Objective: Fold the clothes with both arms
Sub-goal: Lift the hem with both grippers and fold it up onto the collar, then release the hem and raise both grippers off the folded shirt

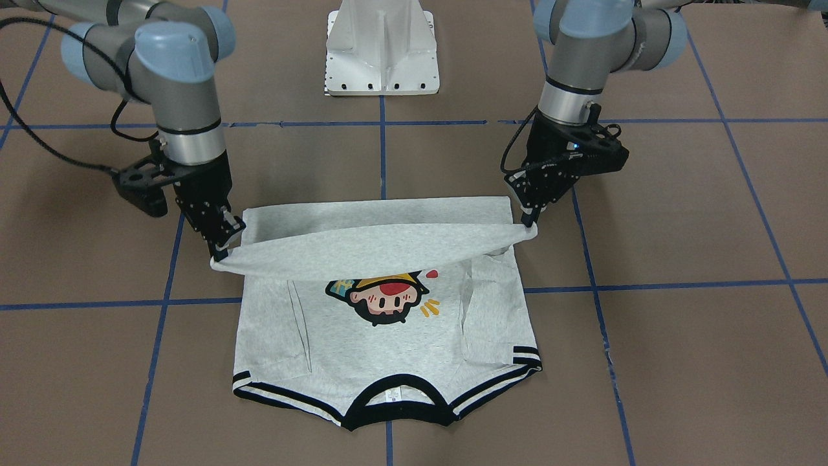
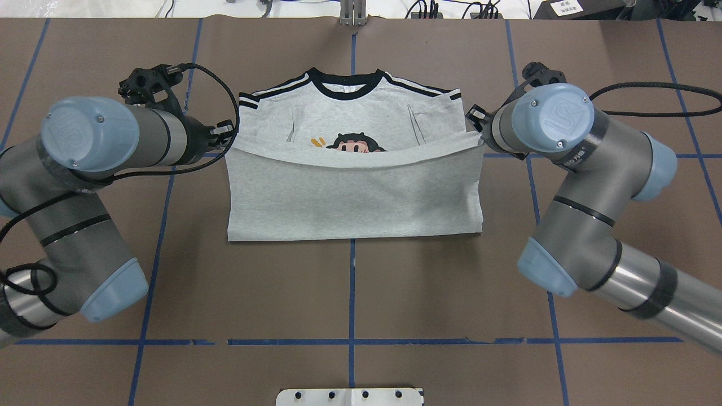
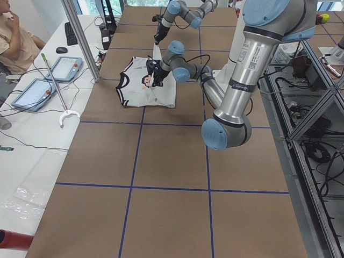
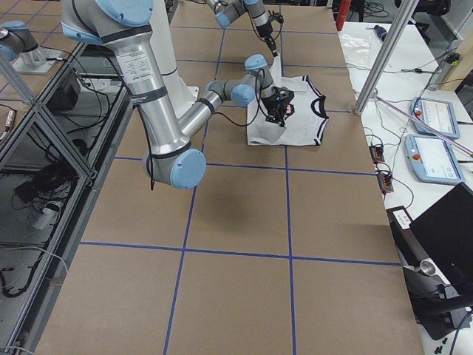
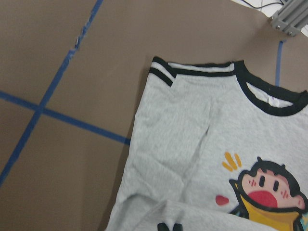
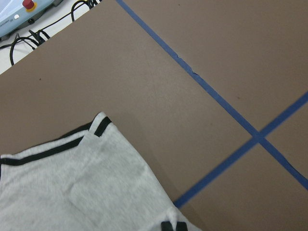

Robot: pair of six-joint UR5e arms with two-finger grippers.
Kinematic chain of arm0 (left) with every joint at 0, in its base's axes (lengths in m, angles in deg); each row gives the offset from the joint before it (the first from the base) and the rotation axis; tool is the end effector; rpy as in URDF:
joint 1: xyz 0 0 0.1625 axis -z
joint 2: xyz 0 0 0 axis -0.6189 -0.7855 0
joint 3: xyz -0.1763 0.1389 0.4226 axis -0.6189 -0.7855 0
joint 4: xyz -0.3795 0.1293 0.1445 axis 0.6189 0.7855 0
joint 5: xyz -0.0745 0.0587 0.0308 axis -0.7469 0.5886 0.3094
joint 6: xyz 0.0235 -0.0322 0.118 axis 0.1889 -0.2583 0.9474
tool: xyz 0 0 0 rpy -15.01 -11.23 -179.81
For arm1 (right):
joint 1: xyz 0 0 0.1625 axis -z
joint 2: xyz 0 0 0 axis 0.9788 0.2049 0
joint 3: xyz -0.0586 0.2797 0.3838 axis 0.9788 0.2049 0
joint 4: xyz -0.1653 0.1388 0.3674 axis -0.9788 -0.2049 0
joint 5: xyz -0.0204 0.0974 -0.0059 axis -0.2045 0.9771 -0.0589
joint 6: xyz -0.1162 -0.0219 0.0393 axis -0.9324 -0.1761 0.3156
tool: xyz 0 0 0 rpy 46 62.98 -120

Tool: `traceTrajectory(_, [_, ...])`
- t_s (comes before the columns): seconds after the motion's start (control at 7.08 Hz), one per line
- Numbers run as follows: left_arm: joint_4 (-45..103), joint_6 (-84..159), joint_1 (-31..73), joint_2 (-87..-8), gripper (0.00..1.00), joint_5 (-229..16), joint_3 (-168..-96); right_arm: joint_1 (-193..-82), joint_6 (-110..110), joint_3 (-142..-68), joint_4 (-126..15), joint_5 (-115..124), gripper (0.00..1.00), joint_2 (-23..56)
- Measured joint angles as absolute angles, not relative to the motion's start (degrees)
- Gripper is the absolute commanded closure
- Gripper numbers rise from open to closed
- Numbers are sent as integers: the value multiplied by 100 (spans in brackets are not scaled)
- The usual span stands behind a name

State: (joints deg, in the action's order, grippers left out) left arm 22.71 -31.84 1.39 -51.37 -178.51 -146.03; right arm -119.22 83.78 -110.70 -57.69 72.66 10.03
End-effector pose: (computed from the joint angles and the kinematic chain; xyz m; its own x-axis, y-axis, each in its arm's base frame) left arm 0.4327 -0.5216 0.3317 0.4659 -0.2527 -0.8480 0.5524 0.8317 0.0556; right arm -0.4443 -0.5606 0.3692 0.3958 0.5831 0.7094 -0.7292 0.6692 -0.1432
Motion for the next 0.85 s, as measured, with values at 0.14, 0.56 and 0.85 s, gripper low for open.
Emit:
traceTrajectory(0.14, [2682,-3153,268,-5355,100,-17833,-14035,-12090,8323,-10279,-5273,7317,100,670])
traceTrajectory(0.56, [3770,-3142,394,-5796,100,-17578,-12731,-12201,8175,-9088,-4952,7323,100,14])
traceTrajectory(0.85, [4131,-3148,465,-5880,100,-17445,-12327,-12226,8155,-8507,-4680,7289,100,-273])
